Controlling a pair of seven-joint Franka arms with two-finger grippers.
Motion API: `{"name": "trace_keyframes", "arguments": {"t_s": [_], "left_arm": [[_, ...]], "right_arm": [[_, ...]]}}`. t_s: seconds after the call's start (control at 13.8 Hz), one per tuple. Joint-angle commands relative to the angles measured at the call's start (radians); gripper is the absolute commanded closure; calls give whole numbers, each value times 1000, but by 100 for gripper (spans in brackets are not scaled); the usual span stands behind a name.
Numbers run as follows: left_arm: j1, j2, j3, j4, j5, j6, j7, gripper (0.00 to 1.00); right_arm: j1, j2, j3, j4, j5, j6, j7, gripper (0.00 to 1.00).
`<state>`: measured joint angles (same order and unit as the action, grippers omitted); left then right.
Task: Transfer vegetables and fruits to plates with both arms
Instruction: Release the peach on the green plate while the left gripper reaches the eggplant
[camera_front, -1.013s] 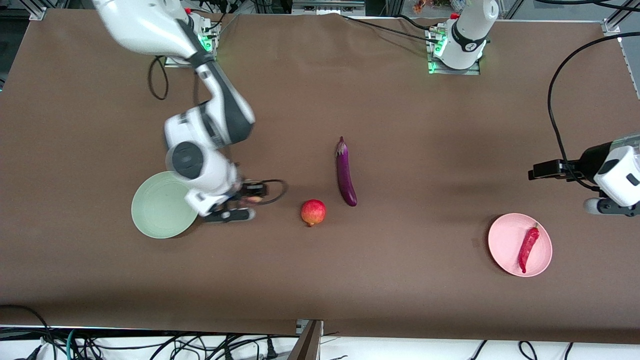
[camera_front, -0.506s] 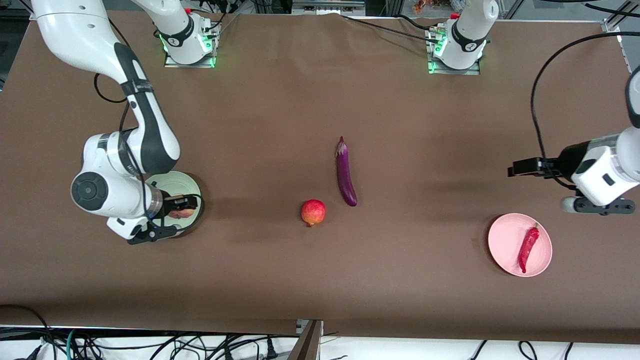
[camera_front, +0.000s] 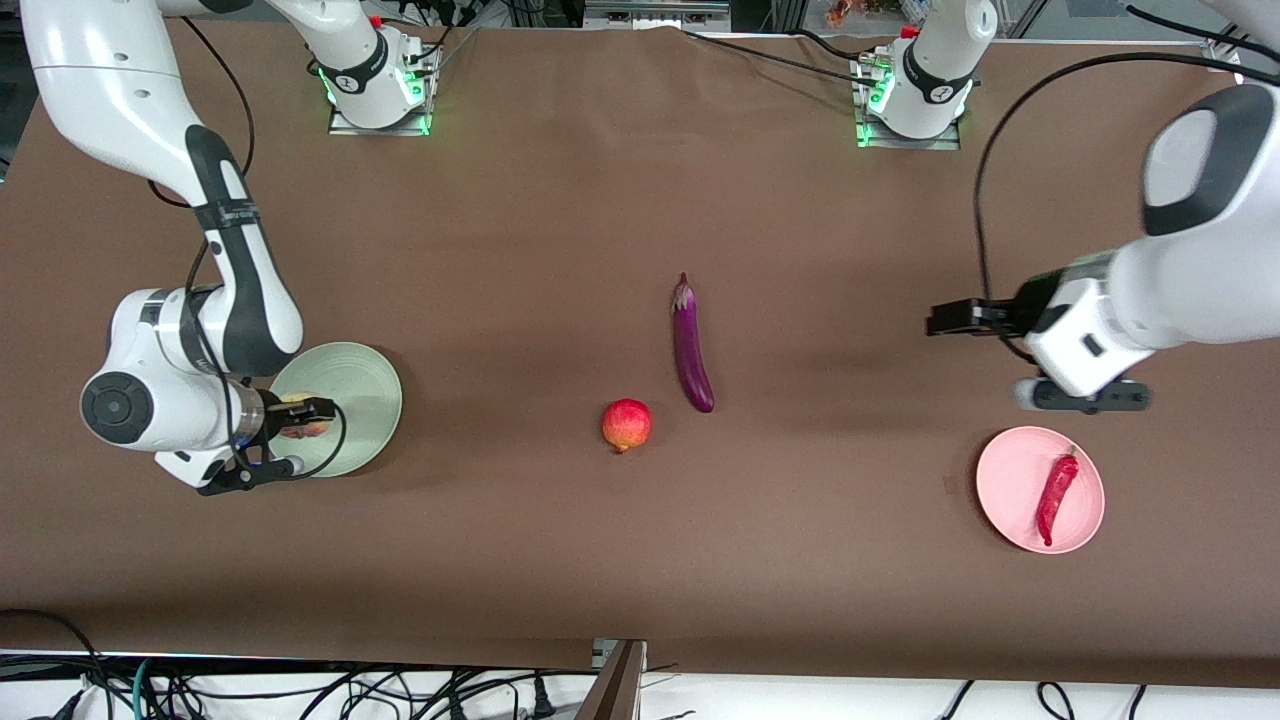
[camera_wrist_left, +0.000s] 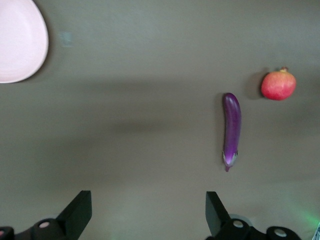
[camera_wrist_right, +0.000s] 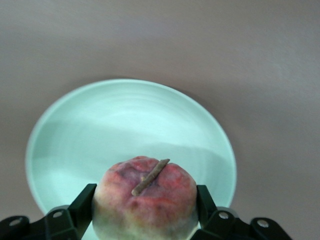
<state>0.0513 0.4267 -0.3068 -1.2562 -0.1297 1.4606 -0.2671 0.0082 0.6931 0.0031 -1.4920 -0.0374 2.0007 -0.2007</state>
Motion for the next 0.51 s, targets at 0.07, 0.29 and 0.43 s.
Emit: {"name": "trace_keyframes", "arguments": {"t_s": [0.07, 0.29, 0.43], "left_arm": [[-163, 70, 5, -73, -11, 174, -174, 0], [-276, 148, 9, -143, 5, 392, -323, 0], [-350, 214, 9, -175, 91, 496, -401, 0]], "right_arm": [[-39, 23, 14, -10, -15, 1, -25, 66], [-40, 34, 14, -13, -12, -8, -22, 63], [-40, 34, 14, -13, -12, -8, -23, 63]]}}
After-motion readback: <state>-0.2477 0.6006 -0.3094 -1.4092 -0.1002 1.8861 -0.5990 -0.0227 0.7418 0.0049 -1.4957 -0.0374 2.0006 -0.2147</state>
